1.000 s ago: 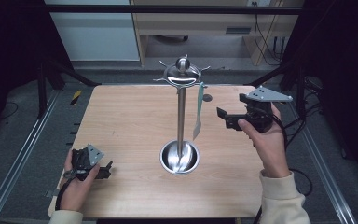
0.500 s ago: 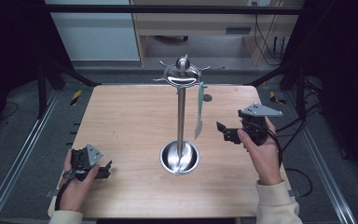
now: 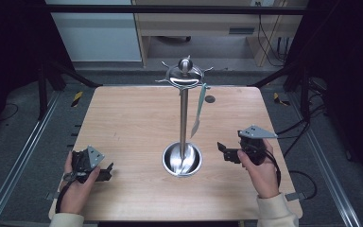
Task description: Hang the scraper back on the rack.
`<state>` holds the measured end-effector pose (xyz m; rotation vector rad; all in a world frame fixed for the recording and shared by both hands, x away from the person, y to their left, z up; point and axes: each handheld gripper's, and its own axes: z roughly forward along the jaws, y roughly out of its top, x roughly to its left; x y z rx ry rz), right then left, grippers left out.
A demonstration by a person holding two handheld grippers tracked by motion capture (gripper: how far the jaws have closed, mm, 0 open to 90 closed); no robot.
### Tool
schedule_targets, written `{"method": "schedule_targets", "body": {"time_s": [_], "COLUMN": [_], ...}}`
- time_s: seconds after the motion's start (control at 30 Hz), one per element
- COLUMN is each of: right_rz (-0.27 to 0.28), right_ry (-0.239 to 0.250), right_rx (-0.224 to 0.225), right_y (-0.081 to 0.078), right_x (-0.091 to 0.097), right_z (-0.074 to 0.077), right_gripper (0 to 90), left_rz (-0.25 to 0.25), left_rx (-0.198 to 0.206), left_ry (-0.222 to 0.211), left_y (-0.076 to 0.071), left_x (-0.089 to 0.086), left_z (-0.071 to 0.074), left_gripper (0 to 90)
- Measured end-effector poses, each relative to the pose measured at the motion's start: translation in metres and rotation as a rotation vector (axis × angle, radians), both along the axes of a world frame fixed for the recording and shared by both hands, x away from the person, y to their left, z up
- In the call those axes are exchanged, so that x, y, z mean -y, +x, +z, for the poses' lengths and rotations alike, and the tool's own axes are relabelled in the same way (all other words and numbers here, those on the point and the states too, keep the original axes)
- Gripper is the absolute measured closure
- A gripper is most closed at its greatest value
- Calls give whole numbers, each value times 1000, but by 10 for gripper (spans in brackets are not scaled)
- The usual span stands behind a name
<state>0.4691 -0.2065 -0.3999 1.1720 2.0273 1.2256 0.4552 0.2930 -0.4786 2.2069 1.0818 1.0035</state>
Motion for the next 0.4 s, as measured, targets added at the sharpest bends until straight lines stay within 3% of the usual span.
{"method": "schedule_targets", "body": {"time_s": [0.1, 0.33, 0.4], "right_rz": [-1, -43, -46], "right_ry": [6, -44, -45], "right_rx": [8, -36, -37], "right_y": [-1, 9, 9], "right_x": [0, 0, 0], "right_z": [-13, -44, -45], "right_gripper": [111, 114, 114], "left_rz": [-2, -9, -12], "left_rx": [1, 5, 8], "left_ry": [1, 1, 0], "left_y": [0, 0, -1], "left_x": [0, 1, 1], "left_z": [1, 2, 3], "left_gripper": [31, 31, 30]}}
